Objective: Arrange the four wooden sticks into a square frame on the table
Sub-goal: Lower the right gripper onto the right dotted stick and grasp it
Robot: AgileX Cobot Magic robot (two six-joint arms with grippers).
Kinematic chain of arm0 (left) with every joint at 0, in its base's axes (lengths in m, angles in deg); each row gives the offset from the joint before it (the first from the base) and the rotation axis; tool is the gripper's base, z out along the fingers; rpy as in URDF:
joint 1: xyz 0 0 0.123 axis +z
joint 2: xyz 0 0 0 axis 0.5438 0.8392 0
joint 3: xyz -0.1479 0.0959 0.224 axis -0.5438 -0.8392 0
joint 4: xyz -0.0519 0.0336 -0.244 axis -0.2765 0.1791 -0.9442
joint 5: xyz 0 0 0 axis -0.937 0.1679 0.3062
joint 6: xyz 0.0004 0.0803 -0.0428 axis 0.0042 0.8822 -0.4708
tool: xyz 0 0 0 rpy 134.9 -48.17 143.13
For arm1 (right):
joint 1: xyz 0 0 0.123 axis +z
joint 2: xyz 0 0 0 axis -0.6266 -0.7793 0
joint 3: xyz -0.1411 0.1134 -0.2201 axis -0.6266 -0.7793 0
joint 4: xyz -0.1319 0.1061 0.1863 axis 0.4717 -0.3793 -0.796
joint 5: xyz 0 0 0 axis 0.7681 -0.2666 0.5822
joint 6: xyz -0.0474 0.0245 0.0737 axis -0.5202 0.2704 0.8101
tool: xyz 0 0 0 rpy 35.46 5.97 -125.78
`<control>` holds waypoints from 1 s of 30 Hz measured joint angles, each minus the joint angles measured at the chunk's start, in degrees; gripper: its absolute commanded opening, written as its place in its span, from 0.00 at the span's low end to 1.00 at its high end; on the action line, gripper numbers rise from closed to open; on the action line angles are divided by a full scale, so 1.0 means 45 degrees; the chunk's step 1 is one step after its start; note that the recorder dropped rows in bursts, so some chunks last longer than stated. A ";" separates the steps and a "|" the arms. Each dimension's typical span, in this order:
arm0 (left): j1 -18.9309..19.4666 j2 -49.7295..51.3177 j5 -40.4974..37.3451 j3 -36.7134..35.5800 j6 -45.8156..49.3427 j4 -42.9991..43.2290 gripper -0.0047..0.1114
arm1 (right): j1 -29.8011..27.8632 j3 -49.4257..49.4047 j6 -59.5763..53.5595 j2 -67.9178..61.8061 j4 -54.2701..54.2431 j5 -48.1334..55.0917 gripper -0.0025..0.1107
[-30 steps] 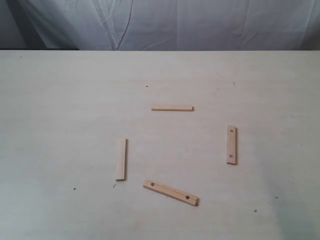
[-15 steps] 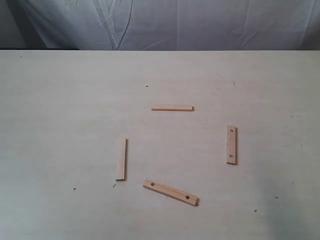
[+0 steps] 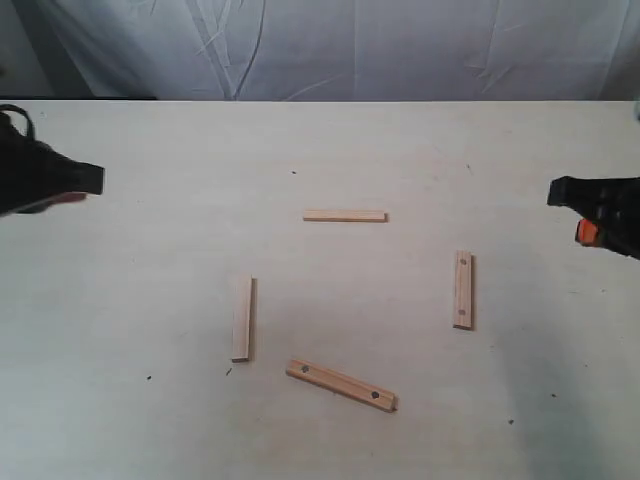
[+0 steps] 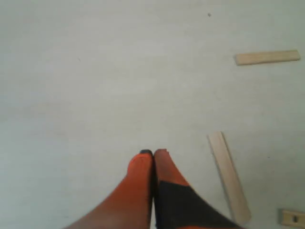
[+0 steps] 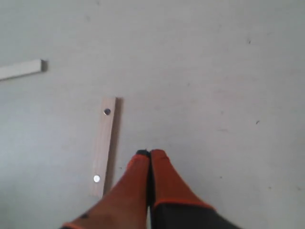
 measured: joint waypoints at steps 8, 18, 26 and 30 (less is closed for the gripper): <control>0.0000 0.3105 0.0103 0.0257 0.2188 -0.3550 0.04 | 0.1453 0.2490 0.0090 -0.4060 0.0000 0.1232 0.02; -0.0143 0.3865 -0.1106 0.2211 -0.1529 0.0996 0.04 | 0.3403 0.4577 0.2648 -0.6842 0.1511 0.2160 0.38; -0.1403 0.3913 -0.0588 0.2211 -0.1636 0.1049 0.04 | 0.4074 0.4658 0.5966 -0.7460 0.3949 0.1958 0.38; -0.1391 0.3935 -0.0539 0.2211 -0.1636 0.1049 0.04 | 0.4130 0.4658 0.6081 -0.7920 0.3949 0.1807 0.38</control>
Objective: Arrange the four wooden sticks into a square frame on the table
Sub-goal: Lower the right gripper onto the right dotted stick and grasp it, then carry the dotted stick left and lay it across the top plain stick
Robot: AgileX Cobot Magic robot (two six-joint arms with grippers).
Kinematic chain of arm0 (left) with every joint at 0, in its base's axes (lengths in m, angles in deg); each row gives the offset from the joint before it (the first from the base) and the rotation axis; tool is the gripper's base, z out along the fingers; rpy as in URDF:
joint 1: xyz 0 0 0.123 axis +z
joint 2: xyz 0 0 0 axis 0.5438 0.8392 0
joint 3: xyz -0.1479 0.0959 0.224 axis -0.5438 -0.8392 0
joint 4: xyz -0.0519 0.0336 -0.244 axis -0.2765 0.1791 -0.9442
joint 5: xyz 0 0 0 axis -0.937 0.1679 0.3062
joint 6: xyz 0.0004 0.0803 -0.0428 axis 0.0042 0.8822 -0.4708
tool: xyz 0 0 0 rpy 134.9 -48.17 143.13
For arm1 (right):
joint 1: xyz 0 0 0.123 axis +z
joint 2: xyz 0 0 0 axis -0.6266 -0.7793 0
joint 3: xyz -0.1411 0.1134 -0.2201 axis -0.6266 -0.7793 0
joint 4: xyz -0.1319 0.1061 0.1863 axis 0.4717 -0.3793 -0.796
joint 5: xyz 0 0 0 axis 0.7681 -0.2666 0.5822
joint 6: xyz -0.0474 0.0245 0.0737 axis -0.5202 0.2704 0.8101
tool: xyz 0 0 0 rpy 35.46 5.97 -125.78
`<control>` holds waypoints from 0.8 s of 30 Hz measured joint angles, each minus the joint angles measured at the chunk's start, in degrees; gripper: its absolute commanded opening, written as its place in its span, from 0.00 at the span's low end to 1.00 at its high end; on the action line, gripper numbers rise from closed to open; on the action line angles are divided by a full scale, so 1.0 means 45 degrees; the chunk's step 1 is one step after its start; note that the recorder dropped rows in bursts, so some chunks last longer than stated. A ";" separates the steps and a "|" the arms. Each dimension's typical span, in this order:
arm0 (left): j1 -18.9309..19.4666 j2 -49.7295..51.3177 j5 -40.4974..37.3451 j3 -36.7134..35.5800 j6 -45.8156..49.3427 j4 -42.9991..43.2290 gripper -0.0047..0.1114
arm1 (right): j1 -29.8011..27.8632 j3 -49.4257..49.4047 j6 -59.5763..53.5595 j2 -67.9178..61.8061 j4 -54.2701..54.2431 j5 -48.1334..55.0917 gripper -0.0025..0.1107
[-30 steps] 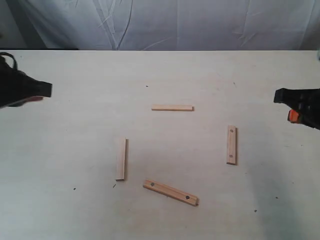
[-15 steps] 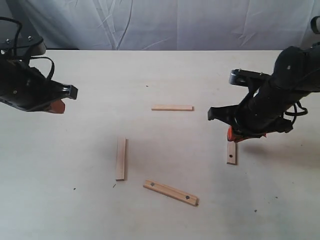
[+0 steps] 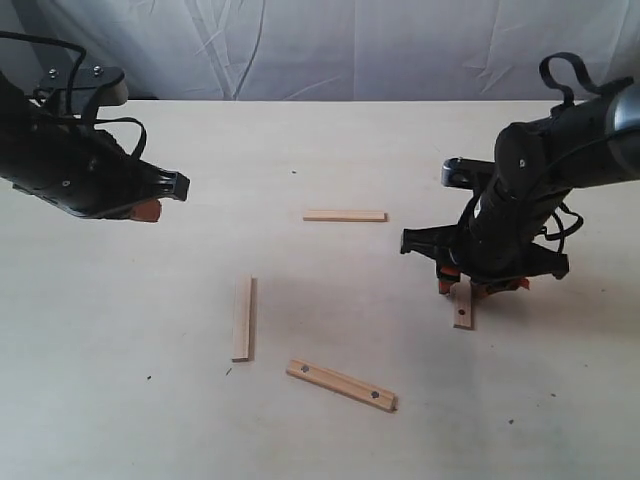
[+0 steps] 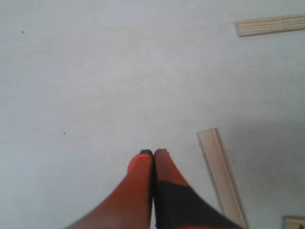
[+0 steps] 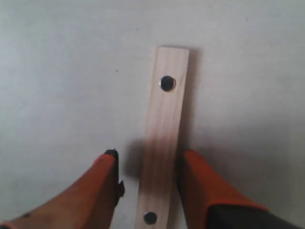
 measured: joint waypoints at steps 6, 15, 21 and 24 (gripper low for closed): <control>0.0000 0.0007 0.0163 0.0000 0.0000 -0.0121 0.04 | 0.0007 0.0010 0.0000 -0.0159 0.0054 0.0033 0.14; 0.0000 0.0007 0.0303 0.0000 0.0000 -0.0244 0.04 | 0.0062 0.1220 -0.0043 0.0115 0.0032 0.1187 0.02; 0.0000 0.0007 0.0622 0.0000 0.0000 -0.0310 0.04 | 0.1021 0.4661 -0.0885 -0.1335 -0.0564 0.2317 0.02; 0.0000 0.0007 0.0641 0.0000 -0.0026 -0.0442 0.04 | 0.1099 0.5788 -0.1121 -0.2420 -0.0611 0.2847 0.02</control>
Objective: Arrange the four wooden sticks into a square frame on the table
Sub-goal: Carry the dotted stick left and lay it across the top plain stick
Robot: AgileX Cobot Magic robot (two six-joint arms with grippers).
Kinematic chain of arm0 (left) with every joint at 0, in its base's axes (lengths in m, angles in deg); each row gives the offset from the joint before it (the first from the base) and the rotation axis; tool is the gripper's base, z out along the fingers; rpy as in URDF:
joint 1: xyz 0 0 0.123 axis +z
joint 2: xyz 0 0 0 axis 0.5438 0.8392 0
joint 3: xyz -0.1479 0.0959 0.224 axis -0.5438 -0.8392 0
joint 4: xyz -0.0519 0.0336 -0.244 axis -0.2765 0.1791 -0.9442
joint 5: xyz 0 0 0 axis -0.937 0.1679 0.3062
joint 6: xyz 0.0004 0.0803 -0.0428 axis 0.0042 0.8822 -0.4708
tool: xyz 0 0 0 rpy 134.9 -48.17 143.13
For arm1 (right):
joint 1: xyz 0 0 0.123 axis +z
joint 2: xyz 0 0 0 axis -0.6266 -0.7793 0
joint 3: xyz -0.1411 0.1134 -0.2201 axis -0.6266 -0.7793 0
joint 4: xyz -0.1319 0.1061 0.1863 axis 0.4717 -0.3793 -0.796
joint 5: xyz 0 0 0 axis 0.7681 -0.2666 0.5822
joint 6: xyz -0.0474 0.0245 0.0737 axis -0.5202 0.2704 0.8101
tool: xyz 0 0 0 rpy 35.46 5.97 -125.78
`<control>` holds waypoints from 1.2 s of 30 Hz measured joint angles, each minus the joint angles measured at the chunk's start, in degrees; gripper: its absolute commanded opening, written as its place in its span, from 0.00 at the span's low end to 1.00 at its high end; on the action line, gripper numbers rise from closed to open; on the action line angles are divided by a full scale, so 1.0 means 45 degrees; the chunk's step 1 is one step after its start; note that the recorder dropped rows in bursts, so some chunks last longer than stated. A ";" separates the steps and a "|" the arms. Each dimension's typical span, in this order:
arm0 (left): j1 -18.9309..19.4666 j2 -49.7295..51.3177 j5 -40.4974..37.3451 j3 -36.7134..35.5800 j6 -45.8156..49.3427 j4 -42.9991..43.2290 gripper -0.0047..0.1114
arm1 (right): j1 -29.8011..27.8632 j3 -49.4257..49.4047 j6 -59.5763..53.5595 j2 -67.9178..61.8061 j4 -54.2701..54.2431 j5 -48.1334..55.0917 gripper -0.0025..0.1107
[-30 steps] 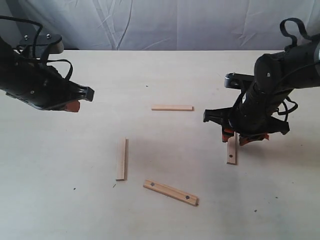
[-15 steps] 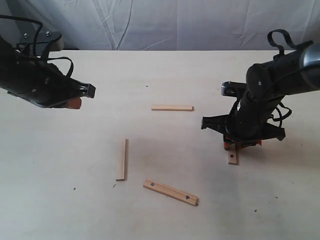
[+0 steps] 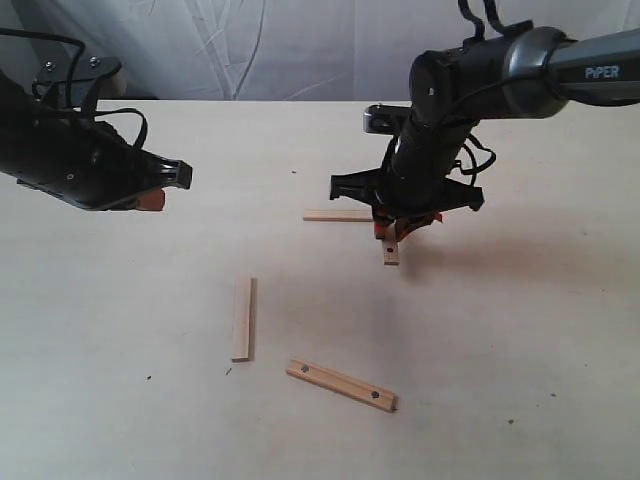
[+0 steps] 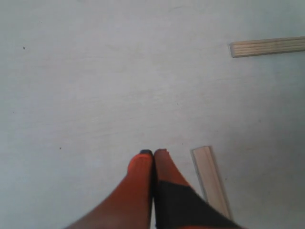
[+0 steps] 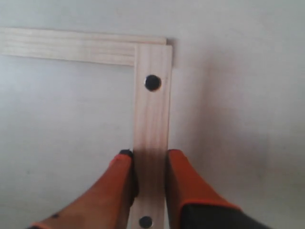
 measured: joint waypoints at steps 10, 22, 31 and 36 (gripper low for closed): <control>0.0000 0.0000 0.0000 0.0000 0.0000 -0.0233 0.04 | 0.0043 0.0655 -0.0088 -0.1033 0.0000 -0.0117 0.02; 0.0000 0.0000 0.0000 0.0000 0.0000 -0.0354 0.04 | 0.0043 0.0683 0.0031 -0.1083 0.0000 -0.0449 0.25; 0.0000 0.0000 -0.0053 0.0000 0.0000 -0.0435 0.04 | 0.0043 0.0683 0.0472 -0.0895 0.0000 -0.0438 0.43; -0.0318 0.0000 -0.0436 0.0000 0.0000 -0.0409 0.04 | -0.0222 0.0683 0.0383 0.0328 -0.0057 0.0298 0.43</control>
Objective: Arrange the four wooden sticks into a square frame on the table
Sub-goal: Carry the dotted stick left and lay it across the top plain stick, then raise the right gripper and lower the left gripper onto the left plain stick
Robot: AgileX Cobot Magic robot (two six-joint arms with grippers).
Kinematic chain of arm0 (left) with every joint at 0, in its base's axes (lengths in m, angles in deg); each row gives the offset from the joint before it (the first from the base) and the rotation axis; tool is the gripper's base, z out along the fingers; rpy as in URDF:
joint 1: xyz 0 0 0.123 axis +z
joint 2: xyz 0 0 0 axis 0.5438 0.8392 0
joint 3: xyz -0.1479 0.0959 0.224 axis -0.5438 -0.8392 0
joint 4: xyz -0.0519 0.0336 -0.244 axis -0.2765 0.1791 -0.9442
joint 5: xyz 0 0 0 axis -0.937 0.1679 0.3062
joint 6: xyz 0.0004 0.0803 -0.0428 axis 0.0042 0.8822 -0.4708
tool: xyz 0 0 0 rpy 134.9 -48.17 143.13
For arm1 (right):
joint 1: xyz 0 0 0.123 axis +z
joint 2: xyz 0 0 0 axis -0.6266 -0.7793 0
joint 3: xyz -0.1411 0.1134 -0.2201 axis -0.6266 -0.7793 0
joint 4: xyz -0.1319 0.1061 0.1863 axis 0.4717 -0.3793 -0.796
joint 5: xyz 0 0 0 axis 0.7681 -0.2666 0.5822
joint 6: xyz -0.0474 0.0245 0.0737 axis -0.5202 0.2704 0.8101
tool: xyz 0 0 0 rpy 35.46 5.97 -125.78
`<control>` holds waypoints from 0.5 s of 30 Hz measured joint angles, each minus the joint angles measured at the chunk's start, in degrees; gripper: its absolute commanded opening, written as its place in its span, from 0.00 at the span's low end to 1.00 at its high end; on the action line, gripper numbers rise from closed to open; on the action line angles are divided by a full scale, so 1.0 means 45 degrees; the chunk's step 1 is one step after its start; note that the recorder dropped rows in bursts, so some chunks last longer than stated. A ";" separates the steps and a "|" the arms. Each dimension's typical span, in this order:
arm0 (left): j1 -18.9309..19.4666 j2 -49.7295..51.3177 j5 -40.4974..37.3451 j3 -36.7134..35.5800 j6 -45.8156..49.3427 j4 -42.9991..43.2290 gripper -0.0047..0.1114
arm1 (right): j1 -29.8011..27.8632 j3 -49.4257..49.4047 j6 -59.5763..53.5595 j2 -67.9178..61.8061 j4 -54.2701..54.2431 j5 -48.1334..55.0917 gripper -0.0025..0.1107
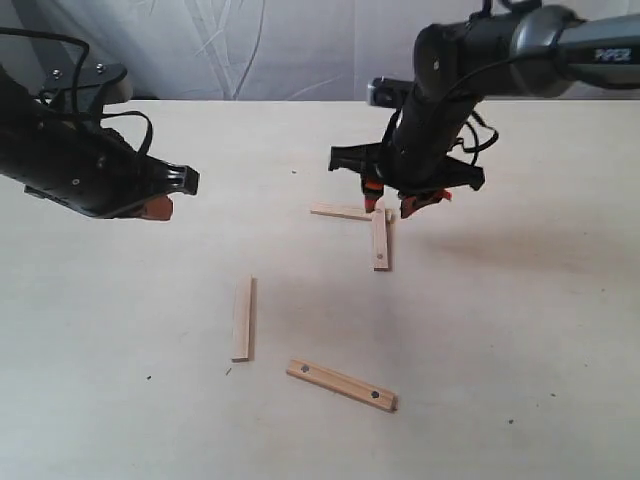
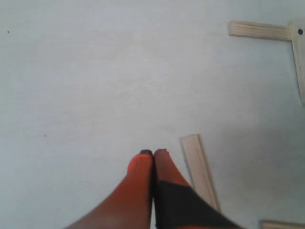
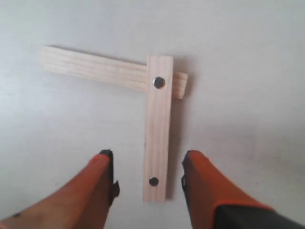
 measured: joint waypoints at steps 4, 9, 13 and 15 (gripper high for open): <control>-0.1216 0.0053 -0.0050 -0.0325 -0.0186 0.0415 0.04 | -0.0970 0.0000 -0.0345 0.0835 -0.0029 0.0835 0.43; -0.3019 0.0660 0.0602 -0.0539 -0.2958 0.2771 0.04 | -0.1894 -0.0387 -0.0690 0.1409 0.0028 0.1250 0.43; -0.4124 0.1590 0.1266 -0.0570 -0.5730 0.4714 0.04 | -0.2055 -0.0793 -0.0958 0.1554 0.0028 0.1361 0.43; -0.4589 0.2043 0.1519 -0.0570 -0.6694 0.5249 0.04 | -0.2055 -0.0940 -0.1018 0.1554 0.0028 0.1361 0.43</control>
